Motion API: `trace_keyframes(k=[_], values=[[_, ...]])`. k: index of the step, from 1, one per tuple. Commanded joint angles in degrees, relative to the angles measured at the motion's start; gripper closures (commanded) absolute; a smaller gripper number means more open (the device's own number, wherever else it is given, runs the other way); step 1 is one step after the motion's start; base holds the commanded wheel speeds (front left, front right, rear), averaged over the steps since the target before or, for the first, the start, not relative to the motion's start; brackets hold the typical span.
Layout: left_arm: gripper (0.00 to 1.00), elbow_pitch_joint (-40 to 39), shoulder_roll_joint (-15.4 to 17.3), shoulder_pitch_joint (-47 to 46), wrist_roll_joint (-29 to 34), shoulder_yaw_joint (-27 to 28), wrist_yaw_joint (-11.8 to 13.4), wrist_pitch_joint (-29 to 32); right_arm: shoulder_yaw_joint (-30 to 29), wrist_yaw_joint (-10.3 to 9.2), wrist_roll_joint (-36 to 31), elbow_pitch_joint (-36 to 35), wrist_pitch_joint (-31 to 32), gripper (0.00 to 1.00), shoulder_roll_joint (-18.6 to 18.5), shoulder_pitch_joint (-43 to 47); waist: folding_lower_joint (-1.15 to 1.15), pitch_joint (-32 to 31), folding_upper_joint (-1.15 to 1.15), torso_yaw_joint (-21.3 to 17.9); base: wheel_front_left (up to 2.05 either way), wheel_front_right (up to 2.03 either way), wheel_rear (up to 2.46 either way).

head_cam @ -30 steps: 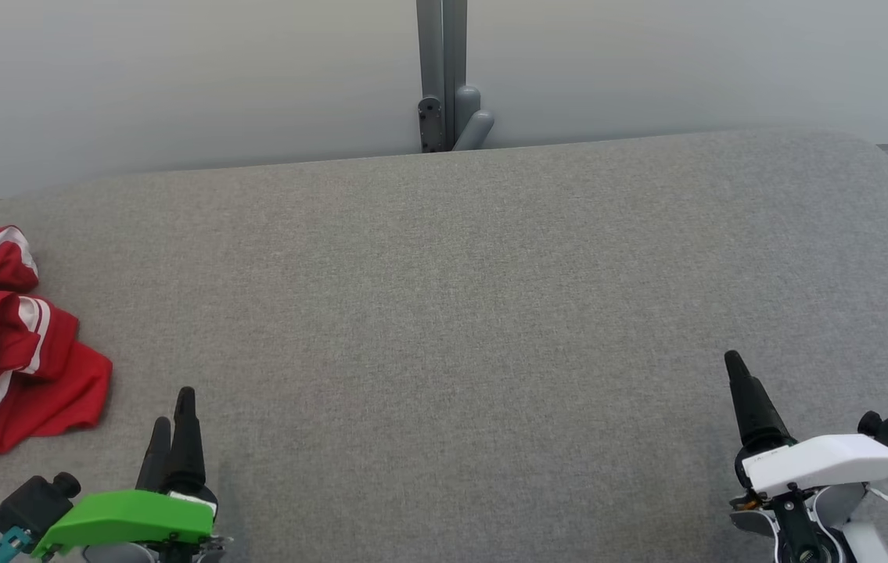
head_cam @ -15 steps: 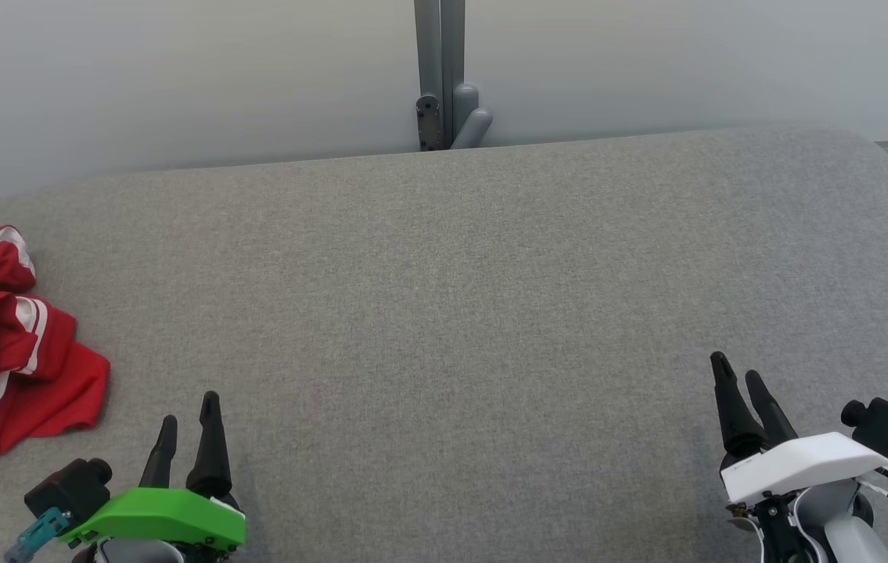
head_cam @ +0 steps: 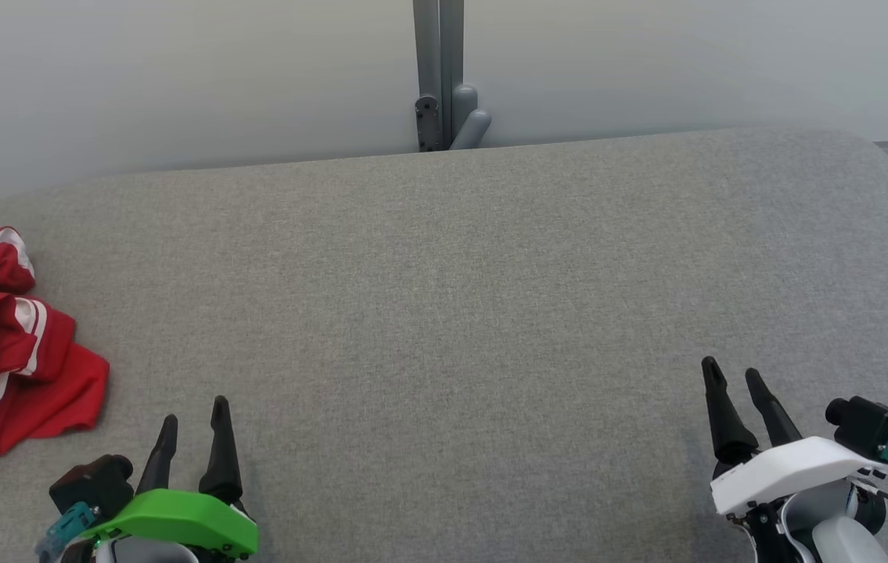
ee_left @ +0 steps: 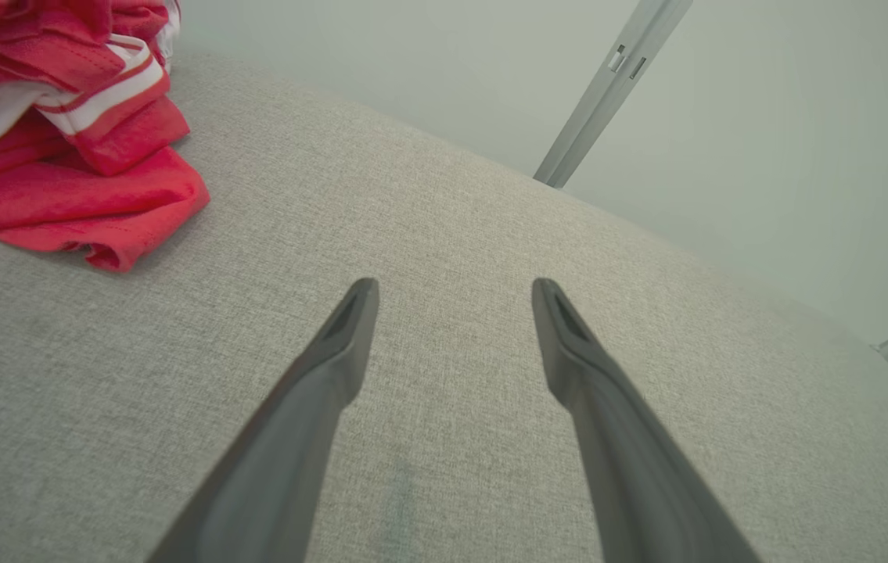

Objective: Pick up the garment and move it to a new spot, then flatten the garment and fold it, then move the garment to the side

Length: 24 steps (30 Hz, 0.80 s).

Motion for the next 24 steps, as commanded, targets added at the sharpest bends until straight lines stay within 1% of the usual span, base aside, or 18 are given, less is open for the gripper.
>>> trace_keyframes(k=[1,11,24], values=[[0.00,-0.2,0.7,-1.1,2.0,-0.2,0.4,-0.6,0.0,0.02,-1.9,-0.1,-0.7,0.00,-0.5,-1.3,0.00,0.0,0.00,0.0,0.00,0.00,0.00],[0.00,0.6,0.8,-0.7,7.3,-0.4,1.2,-2.0,-0.3,0.03,-7.9,1.3,-2.2,0.00,-0.4,-1.1,0.00,-0.1,0.00,0.1,0.00,0.00,0.00],[0.00,1.1,0.8,0.0,14.0,-0.4,1.6,-3.7,-0.6,0.02,-15.6,2.4,-3.9,0.00,0.0,-0.8,0.00,-0.3,0.00,0.3,0.00,0.00,0.00]])
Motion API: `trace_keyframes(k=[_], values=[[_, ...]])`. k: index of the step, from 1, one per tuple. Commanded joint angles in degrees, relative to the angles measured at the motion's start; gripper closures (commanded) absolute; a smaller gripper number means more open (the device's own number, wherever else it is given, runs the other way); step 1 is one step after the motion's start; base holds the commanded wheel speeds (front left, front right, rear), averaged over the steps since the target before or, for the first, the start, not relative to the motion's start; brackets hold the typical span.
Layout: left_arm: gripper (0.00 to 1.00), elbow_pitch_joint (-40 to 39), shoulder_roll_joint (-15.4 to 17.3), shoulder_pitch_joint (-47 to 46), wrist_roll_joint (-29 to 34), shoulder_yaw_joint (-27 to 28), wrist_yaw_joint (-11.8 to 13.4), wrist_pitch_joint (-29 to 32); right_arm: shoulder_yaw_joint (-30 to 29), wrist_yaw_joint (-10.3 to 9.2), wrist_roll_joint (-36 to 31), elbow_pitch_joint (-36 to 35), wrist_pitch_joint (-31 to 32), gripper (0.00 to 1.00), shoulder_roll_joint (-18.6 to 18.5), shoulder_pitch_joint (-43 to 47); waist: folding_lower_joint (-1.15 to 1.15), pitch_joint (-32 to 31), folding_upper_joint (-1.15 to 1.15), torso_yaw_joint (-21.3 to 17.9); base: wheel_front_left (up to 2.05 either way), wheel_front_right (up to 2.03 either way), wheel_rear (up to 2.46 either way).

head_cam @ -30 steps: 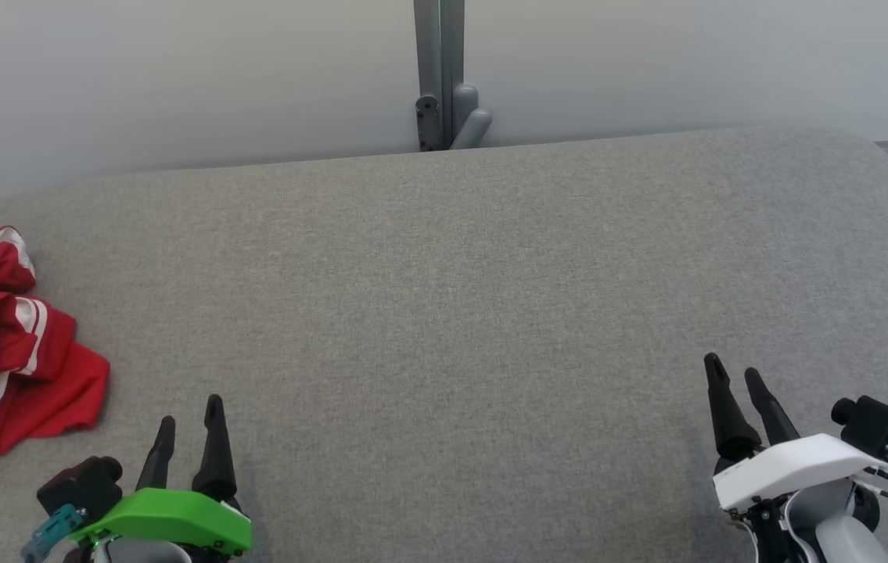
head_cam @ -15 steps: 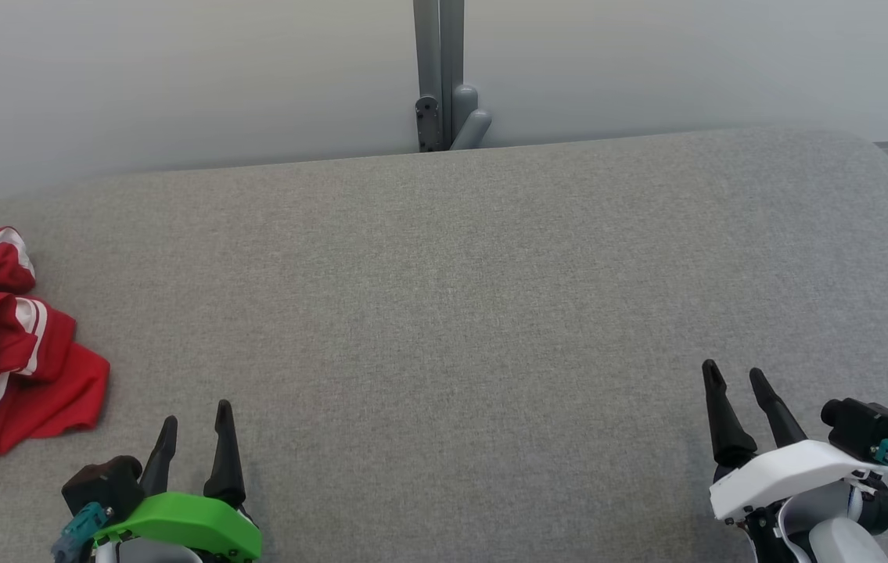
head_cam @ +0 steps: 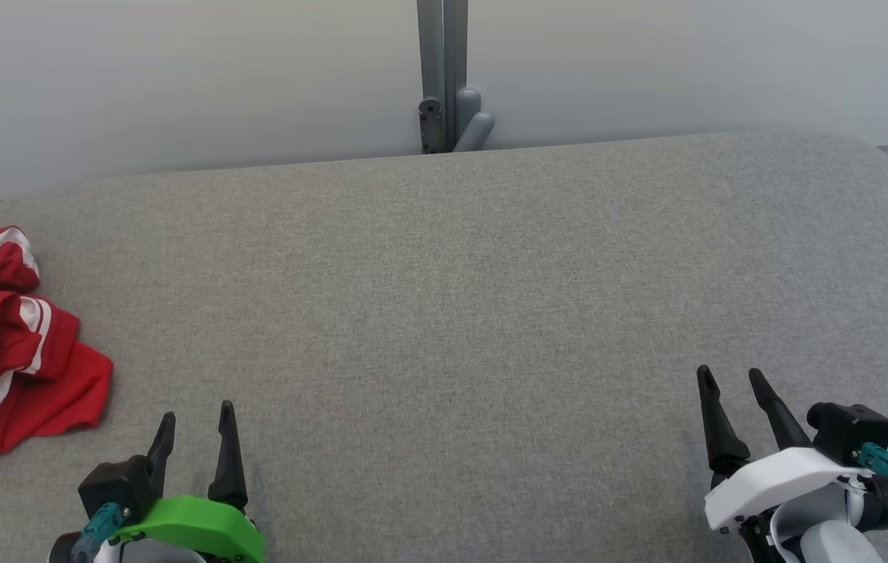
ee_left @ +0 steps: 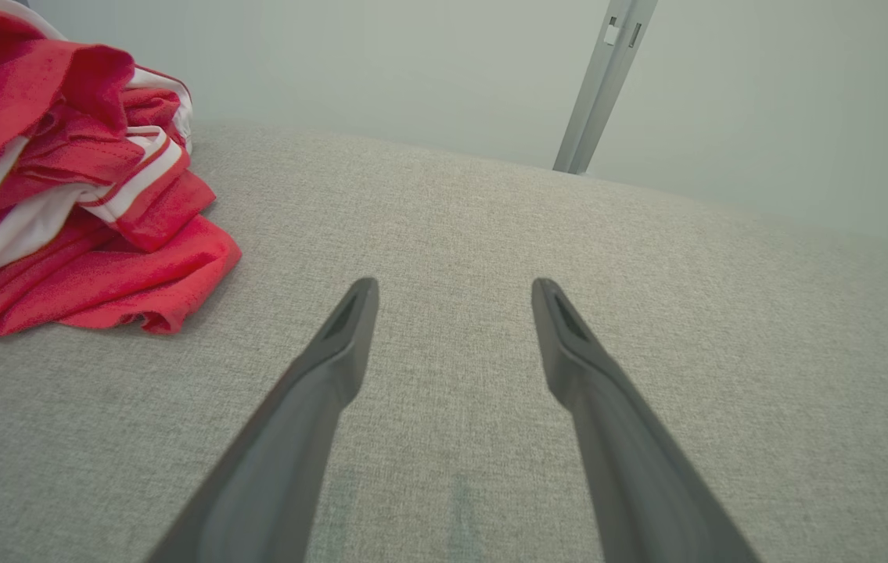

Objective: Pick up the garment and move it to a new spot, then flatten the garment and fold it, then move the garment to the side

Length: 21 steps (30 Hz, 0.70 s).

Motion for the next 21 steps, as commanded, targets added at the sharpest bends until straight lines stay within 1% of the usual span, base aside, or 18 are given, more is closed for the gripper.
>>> trace_keyframes(k=[1,21], values=[[0.00,-0.1,0.6,-0.1,1.5,0.3,0.4,-0.6,-0.2,0.01,-1.7,0.1,-0.6,0.00,-0.1,-0.6,0.00,0.1,0.00,0.0,0.00,0.00,0.00],[0.00,0.9,0.0,0.1,10.1,1.0,0.7,-2.7,-1.8,0.02,-12.3,1.2,-2.9,0.00,0.2,-0.8,0.00,0.5,0.00,-0.3,0.00,0.00,0.00]])
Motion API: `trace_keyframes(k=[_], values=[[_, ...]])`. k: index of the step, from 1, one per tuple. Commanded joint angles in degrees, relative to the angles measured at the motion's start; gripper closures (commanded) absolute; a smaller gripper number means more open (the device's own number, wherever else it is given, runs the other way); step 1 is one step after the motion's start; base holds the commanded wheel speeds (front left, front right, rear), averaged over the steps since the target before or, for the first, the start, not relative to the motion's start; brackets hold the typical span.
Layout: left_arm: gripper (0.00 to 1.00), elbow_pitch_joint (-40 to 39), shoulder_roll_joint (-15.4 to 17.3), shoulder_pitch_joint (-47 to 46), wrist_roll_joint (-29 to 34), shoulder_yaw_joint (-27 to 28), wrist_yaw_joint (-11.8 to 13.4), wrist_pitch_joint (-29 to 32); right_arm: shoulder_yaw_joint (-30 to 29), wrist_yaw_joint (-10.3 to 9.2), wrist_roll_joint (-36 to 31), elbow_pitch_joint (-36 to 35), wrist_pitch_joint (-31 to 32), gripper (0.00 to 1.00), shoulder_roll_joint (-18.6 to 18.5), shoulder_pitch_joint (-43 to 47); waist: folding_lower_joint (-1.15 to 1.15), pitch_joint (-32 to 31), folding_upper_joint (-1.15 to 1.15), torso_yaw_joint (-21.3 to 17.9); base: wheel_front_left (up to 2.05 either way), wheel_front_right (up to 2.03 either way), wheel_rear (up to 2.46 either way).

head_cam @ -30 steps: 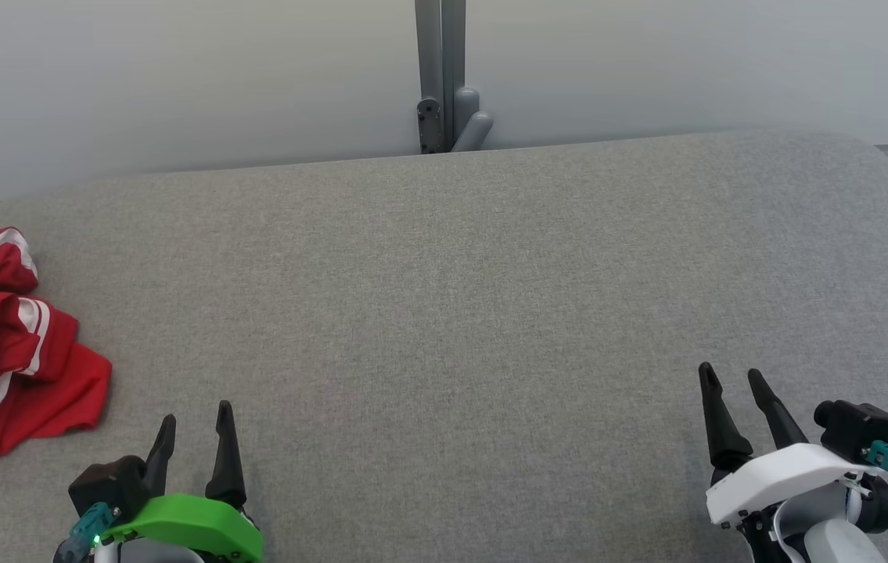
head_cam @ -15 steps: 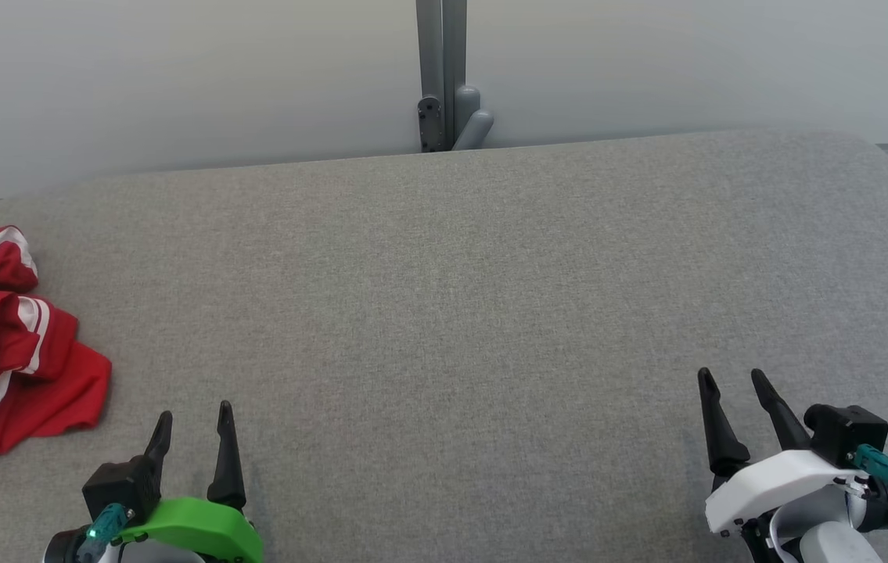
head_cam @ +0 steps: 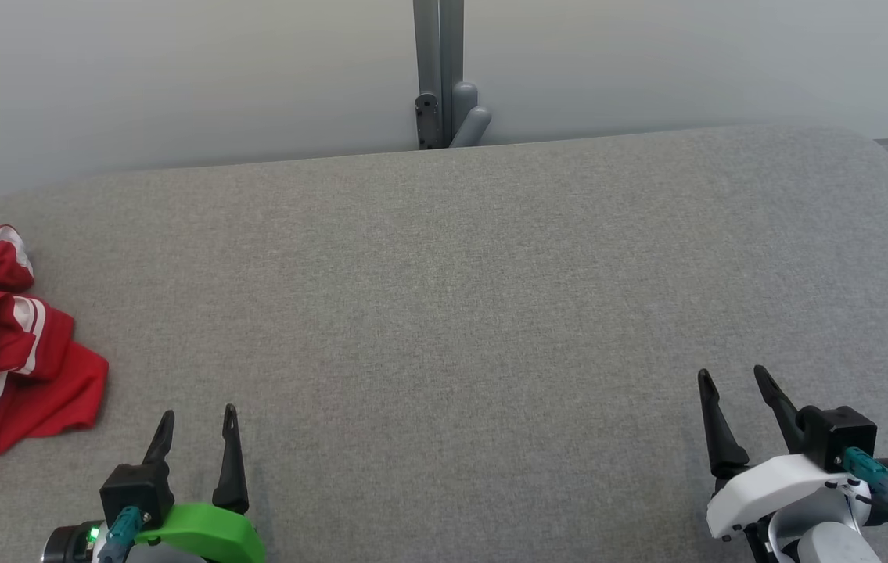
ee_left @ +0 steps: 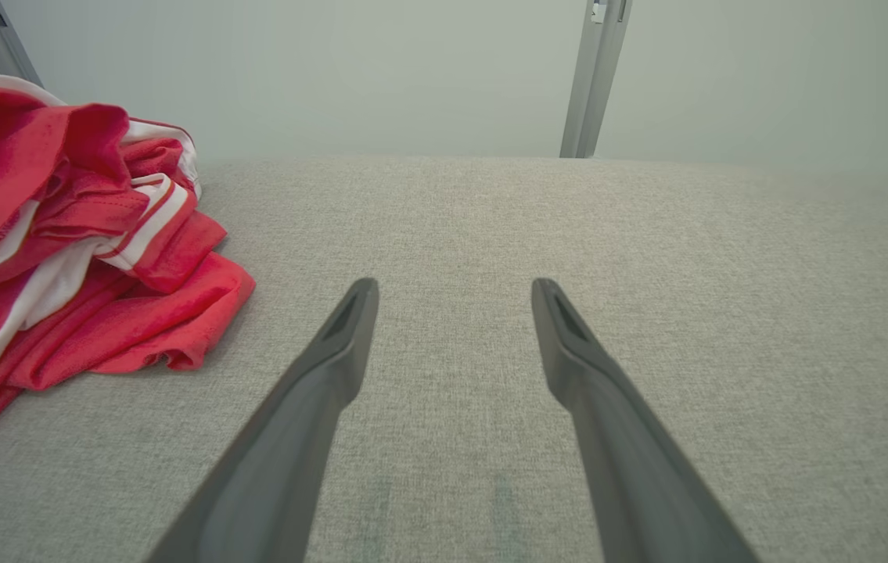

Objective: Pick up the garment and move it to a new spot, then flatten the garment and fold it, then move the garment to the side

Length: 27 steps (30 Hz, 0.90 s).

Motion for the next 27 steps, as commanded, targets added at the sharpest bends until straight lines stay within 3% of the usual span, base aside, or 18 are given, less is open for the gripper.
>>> trace_keyframes(k=[1,14,27], values=[[0.00,0.0,0.2,0.1,1.2,0.0,0.2,-0.4,-0.2,0.02,-1.1,-0.1,-0.6,0.00,-0.2,-0.7,0.00,0.0,0.00,0.0,0.00,0.00,0.00],[0.00,1.2,-0.2,-0.2,5.4,0.9,0.4,-1.6,0.1,0.02,-6.3,0.0,-1.9,0.00,-0.1,0.2,0.00,0.5,0.00,1.5,0.00,0.00,0.00],[0.00,2.1,-0.3,0.4,3.5,3.0,0.5,-1.6,3.2,0.00,-5.3,-1.2,-1.9,0.00,-0.1,-1.1,0.00,2.4,0.00,16.8,0.00,0.00,0.00]])
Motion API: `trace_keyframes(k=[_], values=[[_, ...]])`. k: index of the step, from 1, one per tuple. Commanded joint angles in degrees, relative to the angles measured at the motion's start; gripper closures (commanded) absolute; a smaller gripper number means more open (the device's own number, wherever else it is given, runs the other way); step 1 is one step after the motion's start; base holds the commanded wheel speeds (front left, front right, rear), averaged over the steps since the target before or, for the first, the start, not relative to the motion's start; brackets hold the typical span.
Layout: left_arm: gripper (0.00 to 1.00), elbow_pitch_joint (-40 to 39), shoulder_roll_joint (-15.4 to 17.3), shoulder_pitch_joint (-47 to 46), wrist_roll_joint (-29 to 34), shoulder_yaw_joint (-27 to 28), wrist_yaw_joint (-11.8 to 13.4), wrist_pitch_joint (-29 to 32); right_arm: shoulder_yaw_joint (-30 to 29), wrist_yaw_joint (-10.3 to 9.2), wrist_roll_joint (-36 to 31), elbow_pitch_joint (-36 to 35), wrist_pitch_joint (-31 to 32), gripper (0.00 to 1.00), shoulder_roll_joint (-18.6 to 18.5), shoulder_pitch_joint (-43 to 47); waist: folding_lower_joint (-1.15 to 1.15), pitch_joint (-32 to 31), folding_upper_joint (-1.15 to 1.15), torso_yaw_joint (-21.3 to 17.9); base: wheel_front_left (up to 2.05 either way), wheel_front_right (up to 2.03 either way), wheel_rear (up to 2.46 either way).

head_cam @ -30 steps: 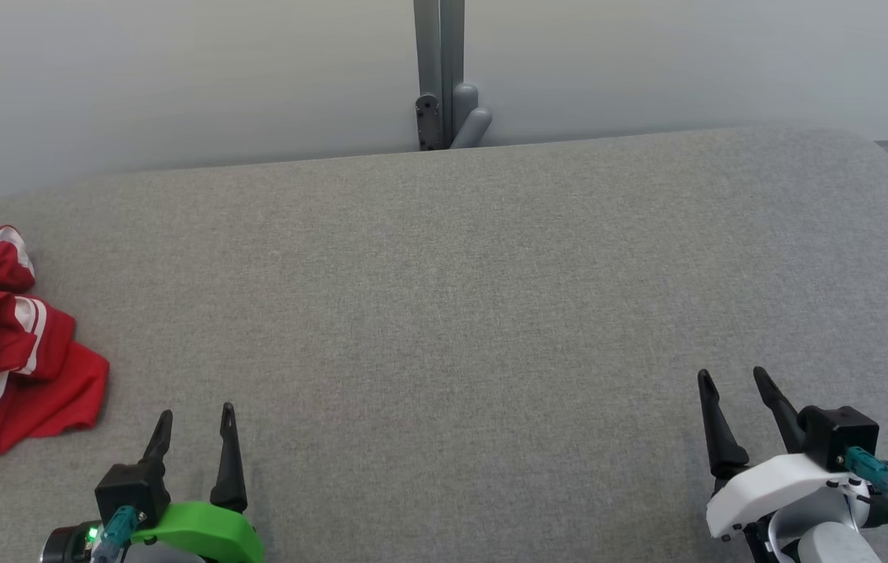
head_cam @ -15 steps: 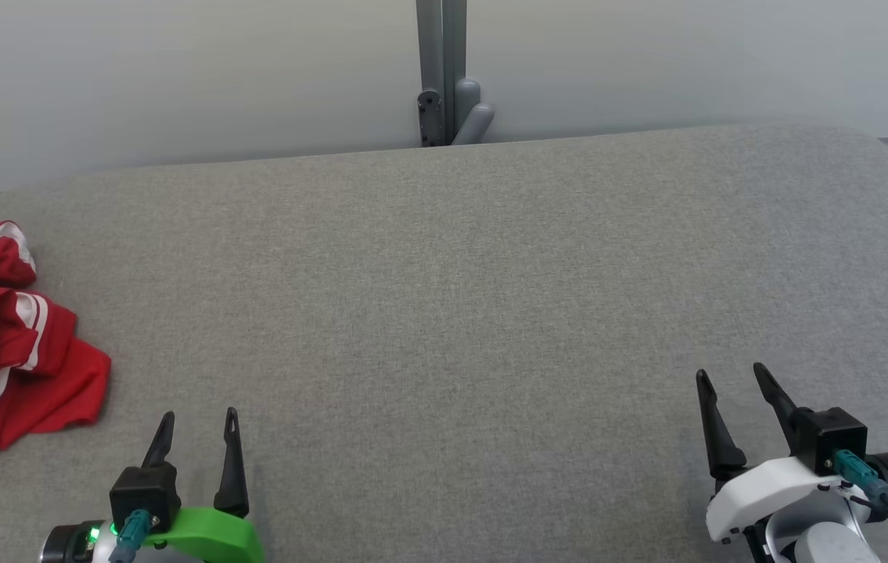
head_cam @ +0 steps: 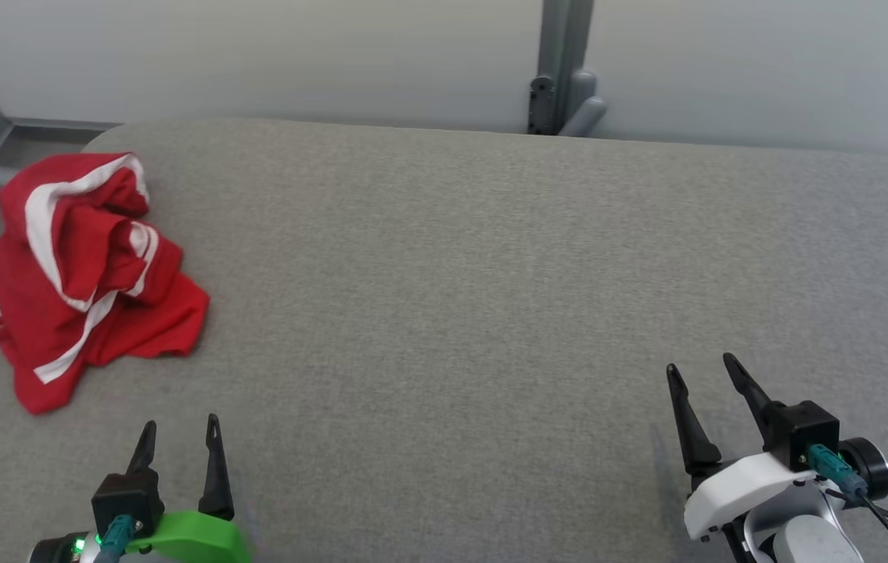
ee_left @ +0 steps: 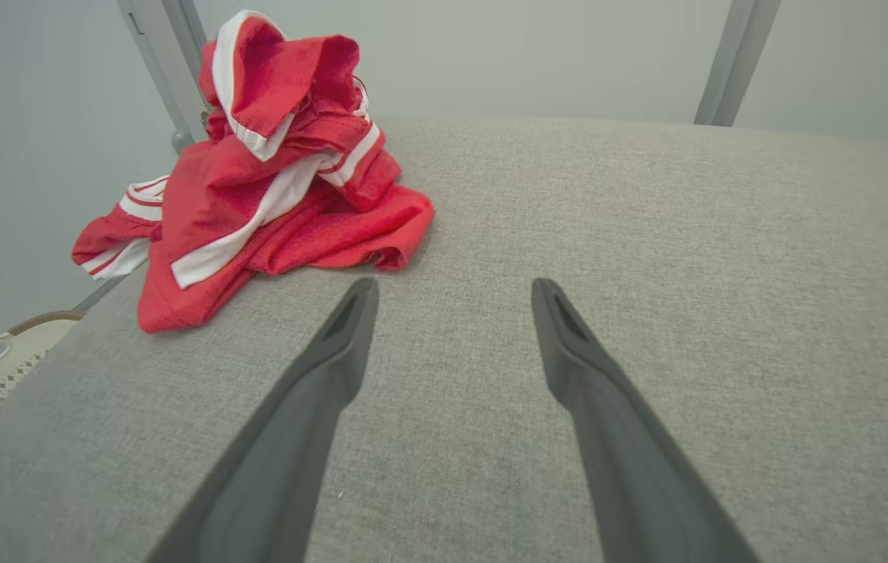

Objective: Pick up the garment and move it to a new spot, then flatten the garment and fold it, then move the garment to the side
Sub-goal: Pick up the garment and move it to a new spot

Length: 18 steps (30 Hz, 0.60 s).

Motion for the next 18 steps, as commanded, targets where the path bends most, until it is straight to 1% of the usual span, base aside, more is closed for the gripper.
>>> trace_keyframes(k=[1,4,5,9,11,14,18], values=[[0.00,0.1,0.1,0.5,-0.8,0.5,0.3,-0.2,0.8,-0.04,0.6,-0.3,-0.2,0.00,-0.2,-0.4,0.00,0.9,0.00,8.2,0.00,0.00,0.00],[0.00,0.5,0.1,0.8,-1.4,0.8,0.3,-0.1,1.8,-0.04,0.5,-0.4,-0.2,0.00,-0.2,-0.4,0.00,0.9,0.00,12.8,0.00,0.00,0.00],[0.00,0.5,0.1,0.8,-1.4,0.8,0.3,-0.1,1.8,-0.04,0.5,-0.4,-0.2,0.00,-0.2,-0.4,0.00,0.9,0.00,12.8,0.00,0.00,0.00],[0.00,1.3,0.1,1.6,-2.0,1.0,0.3,-0.1,3.0,-0.04,0.8,0.0,-0.2,0.00,-0.4,-0.7,0.00,0.8,0.00,18.6,0.00,0.00,0.00],[0.00,1.4,0.1,2.0,-2.6,1.6,0.5,-0.1,3.9,-0.04,1.0,0.4,-0.2,0.00,-0.4,-0.9,0.00,0.8,0.00,20.9,0.00,0.00,0.00],[0.00,0.9,0.1,2.9,-4.4,3.2,1.0,-0.1,7.0,-0.03,0.6,2.1,-0.2,0.00,-0.6,-2.8,0.00,1.7,0.00,21.6,0.00,0.00,0.00],[0.00,-0.5,0.1,4.5,-5.9,4.7,2.0,-0.1,9.6,-0.05,1.6,4.1,-0.2,0.00,-1.0,-5.1,0.00,2.4,0.00,22.0,0.00,0.00,0.00]])
